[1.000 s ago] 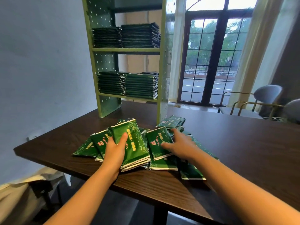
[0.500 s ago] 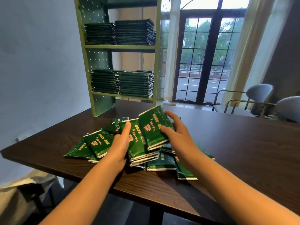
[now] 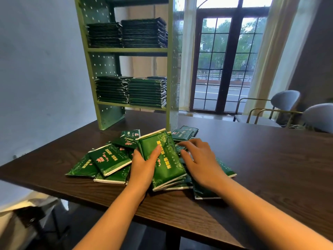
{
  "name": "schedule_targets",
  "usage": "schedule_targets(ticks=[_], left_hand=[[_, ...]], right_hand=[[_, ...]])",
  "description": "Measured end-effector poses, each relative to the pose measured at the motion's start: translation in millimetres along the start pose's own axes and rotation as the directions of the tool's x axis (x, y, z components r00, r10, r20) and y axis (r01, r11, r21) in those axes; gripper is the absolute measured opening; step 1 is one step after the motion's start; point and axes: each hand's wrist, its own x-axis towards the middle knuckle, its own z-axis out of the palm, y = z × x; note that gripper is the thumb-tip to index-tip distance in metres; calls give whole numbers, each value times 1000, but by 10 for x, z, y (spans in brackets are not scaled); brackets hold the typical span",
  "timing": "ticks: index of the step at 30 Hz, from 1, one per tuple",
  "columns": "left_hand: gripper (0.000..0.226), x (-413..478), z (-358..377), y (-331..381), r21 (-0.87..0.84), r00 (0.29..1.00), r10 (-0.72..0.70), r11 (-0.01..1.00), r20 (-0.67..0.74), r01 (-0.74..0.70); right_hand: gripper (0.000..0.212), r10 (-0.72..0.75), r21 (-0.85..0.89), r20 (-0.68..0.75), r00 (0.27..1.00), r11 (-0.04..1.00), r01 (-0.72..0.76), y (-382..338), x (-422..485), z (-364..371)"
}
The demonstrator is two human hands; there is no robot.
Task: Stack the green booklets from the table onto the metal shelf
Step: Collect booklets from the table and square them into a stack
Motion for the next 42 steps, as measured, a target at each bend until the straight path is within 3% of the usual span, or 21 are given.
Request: schedule_targets(ticks=[4,7,9,13,18,24,27,31,34,38,39,42], left_hand=[[41,-46,-21,4,-20,999,46,999,10,-46],[37,-48,-34,2,-13,998,66,998,13,-66],[35,-57,-30,-3,-18,997,73,997,19,-73],[36,-70,-28,-14,-5,996,84,996,26,-84],[41,-85,-37,-5,19,995,100,995,26,-101],[45,-103,-28,-12,51,995,98,994,19,-99],[47,-81,-16,-15,81,996,83,993,-10,-82],[41,-62,19,-10,87,996,66,994,-56,-61],[51,-44,50,11,135,992,41,991,-120,-25],[128,-53,25,24,68,996,-5,998,-89,11],[128,-74,31,38,62,997,-10,998,-75,14],[101,-98,32,80,57,1000,-11,998,-18,12]], right_hand=[[52,108,-253,210,972,966,-52,295,-73,32],[51,133,-213,265,955,974,-77,422,-137,20],[46,154,-127,177,972,983,-133,450,-149,-40],[36,164,-154,51,985,976,-154,456,-190,-61],[46,197,44,-26,980,980,-196,491,-172,-102],[33,115,332,-378,919,943,19,484,-206,-173],[31,79,496,-429,900,853,162,344,-247,-176],[36,-144,471,-351,925,827,307,164,-326,-50],[43,-284,380,-279,917,845,378,103,-341,39],[46,-350,330,-195,916,857,397,97,-356,112],[47,-352,322,-159,922,865,386,105,-358,119],[48,-385,274,-58,921,881,386,137,-338,136]])
